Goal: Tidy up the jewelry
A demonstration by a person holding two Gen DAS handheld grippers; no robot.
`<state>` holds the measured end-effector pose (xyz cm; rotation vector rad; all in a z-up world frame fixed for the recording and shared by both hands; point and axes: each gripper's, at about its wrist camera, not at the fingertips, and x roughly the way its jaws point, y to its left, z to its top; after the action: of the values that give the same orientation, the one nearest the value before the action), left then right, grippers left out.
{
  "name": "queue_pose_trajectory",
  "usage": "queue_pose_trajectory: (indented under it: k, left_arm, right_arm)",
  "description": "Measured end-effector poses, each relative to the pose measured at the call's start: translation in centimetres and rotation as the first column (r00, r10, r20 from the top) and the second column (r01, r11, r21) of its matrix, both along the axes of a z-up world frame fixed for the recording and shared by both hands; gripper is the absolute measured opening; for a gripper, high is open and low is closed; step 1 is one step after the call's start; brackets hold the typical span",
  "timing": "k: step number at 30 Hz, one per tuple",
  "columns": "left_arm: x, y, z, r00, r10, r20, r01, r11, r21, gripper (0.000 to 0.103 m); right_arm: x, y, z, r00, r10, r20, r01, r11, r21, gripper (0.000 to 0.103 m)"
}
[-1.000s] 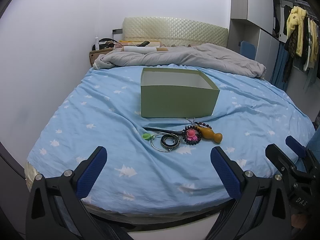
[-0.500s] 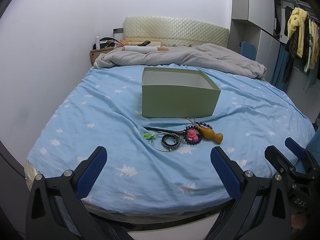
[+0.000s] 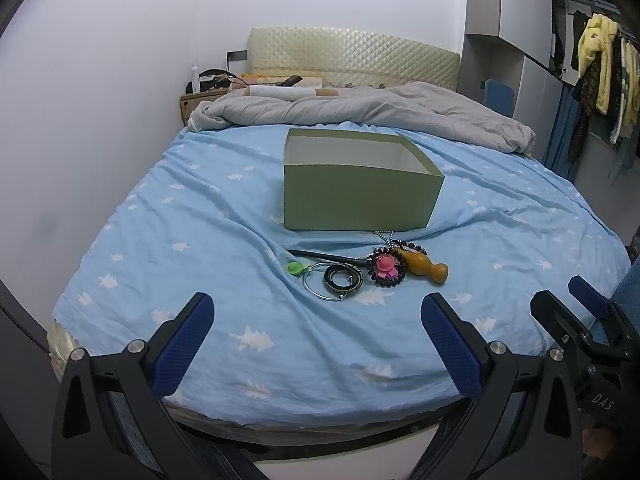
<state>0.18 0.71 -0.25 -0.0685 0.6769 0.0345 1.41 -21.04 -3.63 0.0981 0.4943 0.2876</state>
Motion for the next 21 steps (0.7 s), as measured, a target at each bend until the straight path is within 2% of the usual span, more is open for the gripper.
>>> queue_pose_trajectory:
  k: [11,16,18,20,21]
  left_arm:
    - [2.6,0.7,-1.2,0.998,-0.006,-0.062,0.003,0.999,-0.035,0.103]
    - [4.6,1.2,-2.1,0.995,-0.021,-0.099,0.013,0.997,-0.075,0.103]
    - [5.4,1.3,-2.5,0.993,-0.028,-0.116,0.018,0.996,-0.092,0.102]
    - [6.3,1.6,-2.8,0.992,-0.036,-0.124,0.021,0.993,-0.117,0.099]
    - [6.8,1.6,-3.0,0.991,-0.04,-0.129,0.024,0.992,-0.128,0.095]
  right_arm:
    - [2.4,0.9,-0.9,0.998,-0.002,-0.062,-0.001,0.999,-0.05,0.103]
    - [4.0,0.8,-1.2,0.997,-0.012,-0.078,0.009,0.999,-0.038,0.102]
    - [4.9,0.9,-1.3,0.996,0.006,-0.086,-0.008,1.0,-0.028,0.099]
    - [6.0,0.9,-1.5,0.995,0.006,-0.099,-0.009,1.0,-0.029,0.08]
    - [6.7,1.1,-1.7,0.994,0.008,-0.112,-0.011,0.999,-0.033,0.075]
